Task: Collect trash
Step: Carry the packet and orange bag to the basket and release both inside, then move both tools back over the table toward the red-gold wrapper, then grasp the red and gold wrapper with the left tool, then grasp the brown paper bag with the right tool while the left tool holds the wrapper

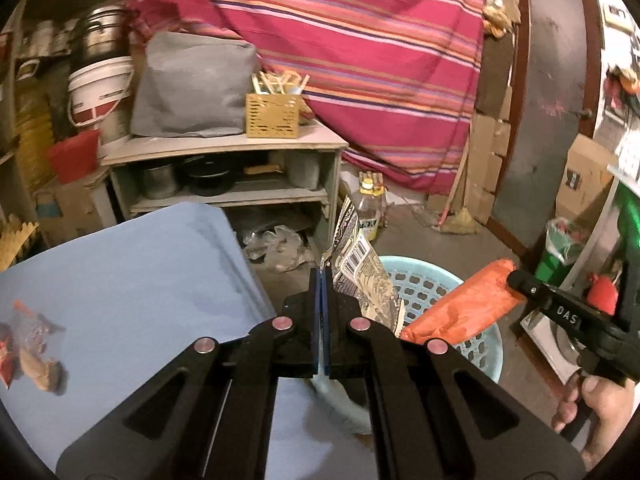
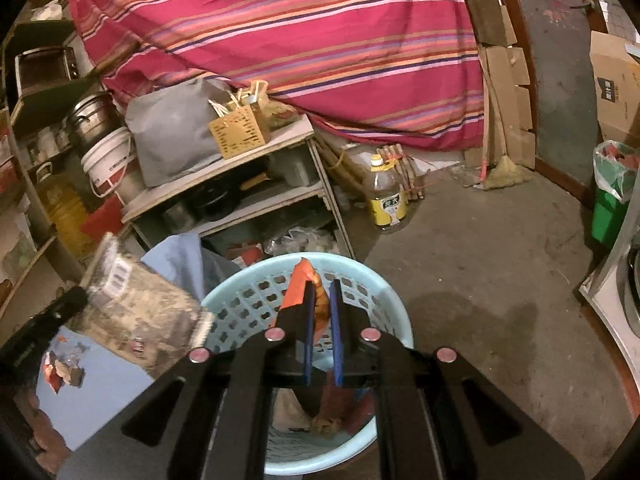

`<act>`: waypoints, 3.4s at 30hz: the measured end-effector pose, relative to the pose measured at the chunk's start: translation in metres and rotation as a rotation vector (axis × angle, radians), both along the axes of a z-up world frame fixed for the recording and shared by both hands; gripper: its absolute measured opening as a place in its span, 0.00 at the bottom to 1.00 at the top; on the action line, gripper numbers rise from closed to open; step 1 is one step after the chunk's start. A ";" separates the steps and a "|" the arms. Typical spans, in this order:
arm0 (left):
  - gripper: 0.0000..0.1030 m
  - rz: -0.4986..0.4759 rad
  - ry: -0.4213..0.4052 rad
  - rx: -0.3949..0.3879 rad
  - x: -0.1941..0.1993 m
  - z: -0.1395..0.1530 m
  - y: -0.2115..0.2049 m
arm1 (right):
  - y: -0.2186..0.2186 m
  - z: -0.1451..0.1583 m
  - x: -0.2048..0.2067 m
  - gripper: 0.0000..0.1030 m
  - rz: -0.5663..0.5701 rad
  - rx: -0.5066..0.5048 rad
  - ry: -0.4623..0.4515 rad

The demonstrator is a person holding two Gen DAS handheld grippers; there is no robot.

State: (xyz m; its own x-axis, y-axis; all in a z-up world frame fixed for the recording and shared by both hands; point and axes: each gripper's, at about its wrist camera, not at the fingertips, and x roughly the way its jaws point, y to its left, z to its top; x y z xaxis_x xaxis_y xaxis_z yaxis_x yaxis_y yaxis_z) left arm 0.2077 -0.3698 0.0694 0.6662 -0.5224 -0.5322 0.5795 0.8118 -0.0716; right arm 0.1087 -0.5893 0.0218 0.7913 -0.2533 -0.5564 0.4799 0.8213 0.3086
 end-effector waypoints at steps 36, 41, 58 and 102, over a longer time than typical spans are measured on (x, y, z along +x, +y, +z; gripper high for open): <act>0.95 0.221 -0.027 0.072 0.028 -0.007 0.110 | 0.050 -0.013 0.046 0.88 -0.028 -0.100 0.143; 0.95 0.313 -0.019 0.091 0.036 -0.015 0.177 | 0.087 -0.004 0.058 0.93 0.015 -0.116 0.125; 0.95 0.585 0.070 0.203 0.098 -0.073 0.368 | 0.256 -0.009 0.137 0.96 0.271 -0.192 0.146; 0.36 0.665 0.177 0.147 0.081 -0.079 0.491 | 0.472 -0.054 0.189 0.95 0.612 -0.321 0.242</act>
State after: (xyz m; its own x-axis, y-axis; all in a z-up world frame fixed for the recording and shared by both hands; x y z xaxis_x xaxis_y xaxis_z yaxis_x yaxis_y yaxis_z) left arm 0.2883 0.1209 -0.0100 0.7165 0.0514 -0.6957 -0.0536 0.9984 0.0187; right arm 0.2979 -0.1170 -0.0322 0.7078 0.0146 -0.7062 -0.0693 0.9964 -0.0488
